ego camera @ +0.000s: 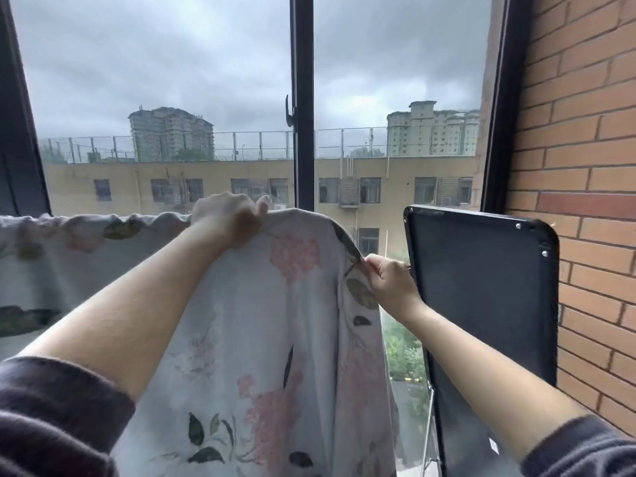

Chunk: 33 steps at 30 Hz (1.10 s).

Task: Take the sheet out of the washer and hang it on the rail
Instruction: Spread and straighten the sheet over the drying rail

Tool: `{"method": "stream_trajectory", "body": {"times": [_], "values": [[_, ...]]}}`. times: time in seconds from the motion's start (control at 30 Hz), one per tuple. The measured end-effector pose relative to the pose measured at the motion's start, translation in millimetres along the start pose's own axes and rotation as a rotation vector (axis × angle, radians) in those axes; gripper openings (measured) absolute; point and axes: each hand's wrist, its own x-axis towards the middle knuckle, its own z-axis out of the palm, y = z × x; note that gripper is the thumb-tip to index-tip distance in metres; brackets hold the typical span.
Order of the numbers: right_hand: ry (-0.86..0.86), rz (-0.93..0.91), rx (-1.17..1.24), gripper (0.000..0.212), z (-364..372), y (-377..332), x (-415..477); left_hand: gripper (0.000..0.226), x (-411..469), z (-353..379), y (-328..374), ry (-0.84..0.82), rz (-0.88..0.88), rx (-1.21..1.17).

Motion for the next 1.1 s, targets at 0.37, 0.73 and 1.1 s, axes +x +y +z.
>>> {"method": "stream_trajectory", "body": {"times": [0.37,0.73,1.1], "values": [[-0.382,0.301,-0.021,0.037,-28.7,-23.2,90.8,0.067,-5.4,12.0,-25.6,0.133,0.112,-0.011],[0.127,-0.222,-0.367,0.054,45.7,-127.5,73.4,0.058,-16.6,15.2,-61.1,0.206,0.03,0.021],[0.323,-0.159,-0.444,0.05,62.8,-141.0,68.8,0.047,-61.3,11.0,-210.6,0.35,-0.224,0.094]]}}
